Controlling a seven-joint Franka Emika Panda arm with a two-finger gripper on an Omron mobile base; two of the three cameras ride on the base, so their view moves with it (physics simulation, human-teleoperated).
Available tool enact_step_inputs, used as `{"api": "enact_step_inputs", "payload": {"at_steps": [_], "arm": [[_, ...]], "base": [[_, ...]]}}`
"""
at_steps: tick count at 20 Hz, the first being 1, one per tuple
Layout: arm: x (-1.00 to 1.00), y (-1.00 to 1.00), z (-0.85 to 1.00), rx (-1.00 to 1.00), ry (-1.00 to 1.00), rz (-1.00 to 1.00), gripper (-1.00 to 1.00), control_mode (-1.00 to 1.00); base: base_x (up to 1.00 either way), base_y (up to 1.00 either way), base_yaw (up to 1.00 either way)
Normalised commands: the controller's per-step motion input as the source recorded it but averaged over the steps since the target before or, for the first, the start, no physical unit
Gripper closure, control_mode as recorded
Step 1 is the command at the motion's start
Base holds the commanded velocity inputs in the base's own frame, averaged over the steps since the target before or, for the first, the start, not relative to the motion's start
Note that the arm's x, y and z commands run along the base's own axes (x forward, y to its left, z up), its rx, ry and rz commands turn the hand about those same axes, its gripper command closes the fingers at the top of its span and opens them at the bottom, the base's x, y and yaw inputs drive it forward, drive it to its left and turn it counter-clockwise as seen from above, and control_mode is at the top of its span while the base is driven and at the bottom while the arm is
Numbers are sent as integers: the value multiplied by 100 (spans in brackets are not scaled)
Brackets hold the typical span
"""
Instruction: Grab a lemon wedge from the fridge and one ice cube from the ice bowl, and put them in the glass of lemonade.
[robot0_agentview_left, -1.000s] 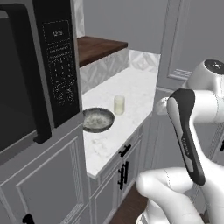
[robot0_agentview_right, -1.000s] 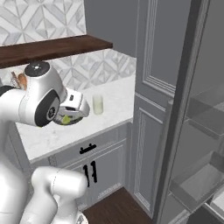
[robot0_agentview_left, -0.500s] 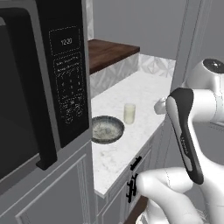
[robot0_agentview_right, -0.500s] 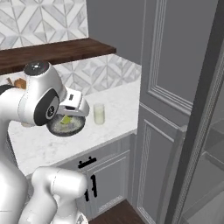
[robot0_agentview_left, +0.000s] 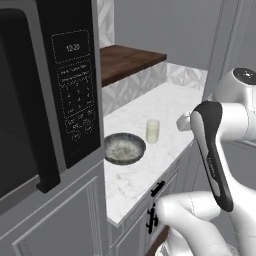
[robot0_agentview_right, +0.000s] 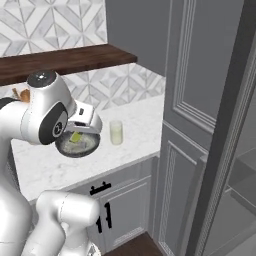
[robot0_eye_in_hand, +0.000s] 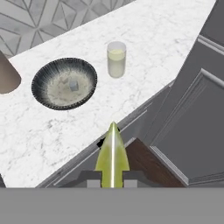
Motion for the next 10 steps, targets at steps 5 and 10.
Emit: {"api": "enact_step_inputs", "payload": {"at_steps": [5, 10], "arm": [[0, 0, 0, 0, 0, 0, 100, 100], [0, 0, 0, 0, 0, 0, 100, 100]], "base": [[94, -28, 7], [38, -57, 1]]}}
